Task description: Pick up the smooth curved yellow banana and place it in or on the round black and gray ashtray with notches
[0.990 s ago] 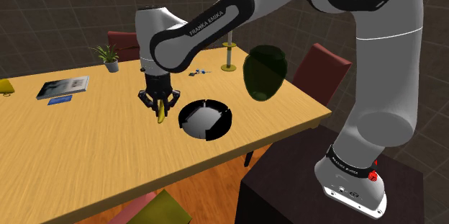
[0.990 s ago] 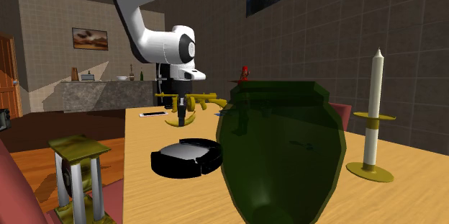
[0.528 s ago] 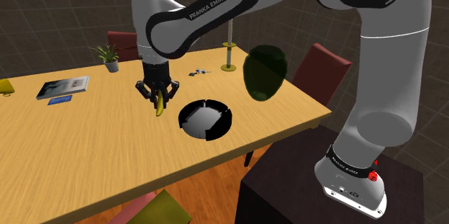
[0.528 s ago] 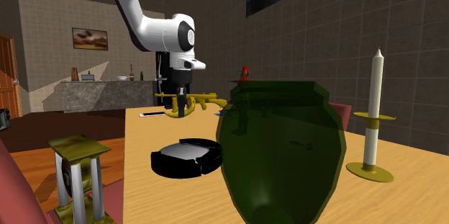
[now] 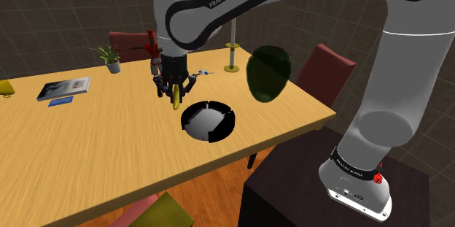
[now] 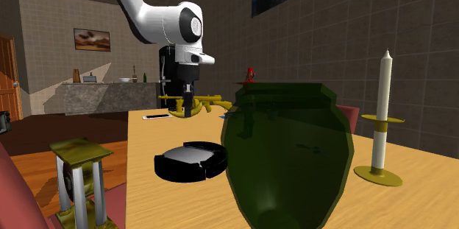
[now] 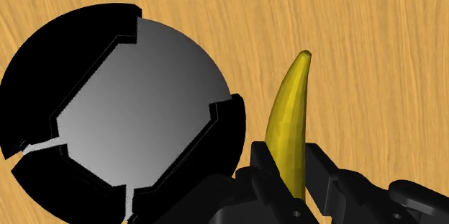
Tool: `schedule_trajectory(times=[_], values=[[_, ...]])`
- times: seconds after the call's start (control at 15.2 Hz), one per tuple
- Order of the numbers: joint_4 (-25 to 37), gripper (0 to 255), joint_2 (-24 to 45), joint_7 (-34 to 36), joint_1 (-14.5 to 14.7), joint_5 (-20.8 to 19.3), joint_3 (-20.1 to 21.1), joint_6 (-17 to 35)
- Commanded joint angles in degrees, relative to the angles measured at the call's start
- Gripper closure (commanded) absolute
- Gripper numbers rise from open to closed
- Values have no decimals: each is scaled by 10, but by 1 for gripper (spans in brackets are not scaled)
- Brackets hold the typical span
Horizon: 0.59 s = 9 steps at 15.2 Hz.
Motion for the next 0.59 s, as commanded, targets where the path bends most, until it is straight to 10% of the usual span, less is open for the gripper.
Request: schedule_trajectory(times=[0.0, 0.53], values=[[-58, 255, -47, -31, -20, 29, 0, 16], [-189, 255, -149, -125, -51, 96, -23, 50]])
